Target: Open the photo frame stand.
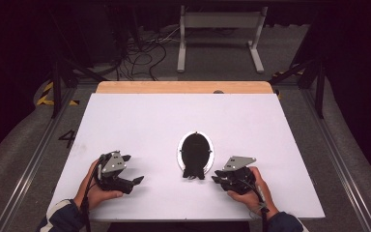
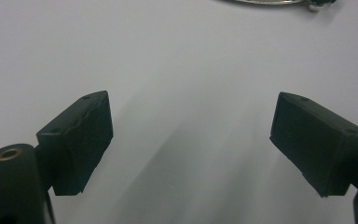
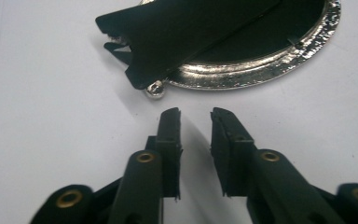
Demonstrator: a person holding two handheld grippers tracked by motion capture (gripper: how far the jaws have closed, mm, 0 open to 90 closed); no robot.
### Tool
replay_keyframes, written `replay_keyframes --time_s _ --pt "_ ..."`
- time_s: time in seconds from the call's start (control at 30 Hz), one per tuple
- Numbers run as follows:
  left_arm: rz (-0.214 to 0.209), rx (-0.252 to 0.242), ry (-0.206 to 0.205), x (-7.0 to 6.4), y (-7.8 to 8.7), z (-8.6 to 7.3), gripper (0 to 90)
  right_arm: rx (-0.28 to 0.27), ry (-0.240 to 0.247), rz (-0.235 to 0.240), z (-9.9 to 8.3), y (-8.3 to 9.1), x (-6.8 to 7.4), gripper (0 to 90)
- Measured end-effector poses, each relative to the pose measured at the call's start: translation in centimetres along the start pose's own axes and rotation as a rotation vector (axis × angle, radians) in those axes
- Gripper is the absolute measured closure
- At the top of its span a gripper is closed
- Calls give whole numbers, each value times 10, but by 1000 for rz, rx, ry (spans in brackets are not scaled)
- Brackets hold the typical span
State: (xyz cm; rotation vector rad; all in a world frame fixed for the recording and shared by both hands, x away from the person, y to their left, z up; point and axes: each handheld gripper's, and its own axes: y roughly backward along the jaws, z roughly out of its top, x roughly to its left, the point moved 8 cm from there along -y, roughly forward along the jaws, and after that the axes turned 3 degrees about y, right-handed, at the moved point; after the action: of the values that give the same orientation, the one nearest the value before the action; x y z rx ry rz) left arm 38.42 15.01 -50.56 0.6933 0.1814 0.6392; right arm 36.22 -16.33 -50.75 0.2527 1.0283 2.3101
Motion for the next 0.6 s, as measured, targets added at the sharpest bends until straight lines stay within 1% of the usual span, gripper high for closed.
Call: replay_keyframes --time_s 0.03,0.07,0.13,0.17,0.2,0.27,0.3,0.4,0.47,0.57,0.6 --pt "0 0 0 0 0 0 134 0 0 0 0 0 0 766" --pt "5 -6 5 1 -2 1 134 -8 6 13 3 1 3 794" --pt "5 -1 5 1 -3 1 133 -3 8 15 4 1 4 797" --pt "6 3 6 2 -4 0 133 7 14 11 4 -1 5 806" --pt "4 7 7 2 -5 -1 133 18 18 21 3 -2 6 814" --pt "2 12 6 1 -6 -2 133 32 24 26 3 -5 8 824" --pt "-1 13 6 1 -6 -2 133 32 27 42 5 -6 10 848" --pt "-8 8 9 0 -6 -1 133 39 35 54 6 -7 13 861" --pt "-8 10 6 -1 -7 -1 133 39 38 51 7 -8 14 866" --pt "-12 18 1 -2 -9 -1 132 48 34 64 7 -9 15 867" --pt "-15 16 0 -3 -9 -1 132 51 42 65 8 -9 15 873"
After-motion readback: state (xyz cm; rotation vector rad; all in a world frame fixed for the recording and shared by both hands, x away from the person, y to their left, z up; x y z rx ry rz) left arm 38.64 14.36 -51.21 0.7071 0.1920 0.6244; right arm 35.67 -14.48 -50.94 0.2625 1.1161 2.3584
